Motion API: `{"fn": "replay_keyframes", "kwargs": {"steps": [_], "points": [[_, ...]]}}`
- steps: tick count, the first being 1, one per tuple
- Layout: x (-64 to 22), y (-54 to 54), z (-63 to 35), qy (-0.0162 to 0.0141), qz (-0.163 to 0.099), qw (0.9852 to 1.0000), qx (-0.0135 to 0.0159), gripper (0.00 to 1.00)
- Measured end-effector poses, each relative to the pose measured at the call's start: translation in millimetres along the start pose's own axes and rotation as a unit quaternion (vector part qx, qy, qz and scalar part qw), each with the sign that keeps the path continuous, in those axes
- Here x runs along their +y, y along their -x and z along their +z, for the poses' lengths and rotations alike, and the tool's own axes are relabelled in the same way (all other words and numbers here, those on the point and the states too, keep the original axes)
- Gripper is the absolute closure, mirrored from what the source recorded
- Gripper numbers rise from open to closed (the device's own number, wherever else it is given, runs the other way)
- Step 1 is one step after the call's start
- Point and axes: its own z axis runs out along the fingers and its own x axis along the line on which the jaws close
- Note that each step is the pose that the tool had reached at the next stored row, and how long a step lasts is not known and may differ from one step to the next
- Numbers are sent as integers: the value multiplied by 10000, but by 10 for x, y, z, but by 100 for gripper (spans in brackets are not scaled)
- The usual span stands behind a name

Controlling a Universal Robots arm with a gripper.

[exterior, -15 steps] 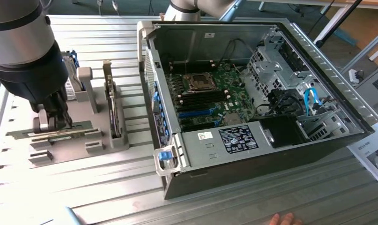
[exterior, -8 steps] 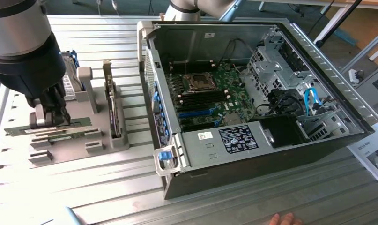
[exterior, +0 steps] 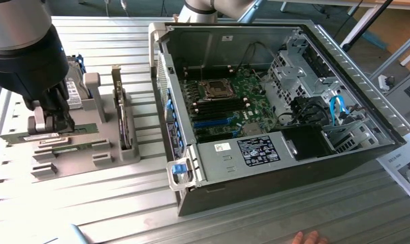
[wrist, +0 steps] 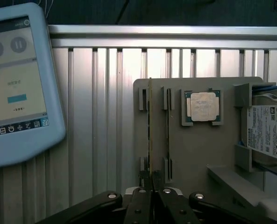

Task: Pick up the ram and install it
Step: 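Pick up the ram and move it above insertion slot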

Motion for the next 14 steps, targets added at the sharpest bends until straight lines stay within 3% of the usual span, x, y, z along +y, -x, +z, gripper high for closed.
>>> {"fn": "replay_keyframes", "kwargs": {"steps": [14], "points": [[-7, -2, -222, 0, 0, 10000, 0, 88]]}}
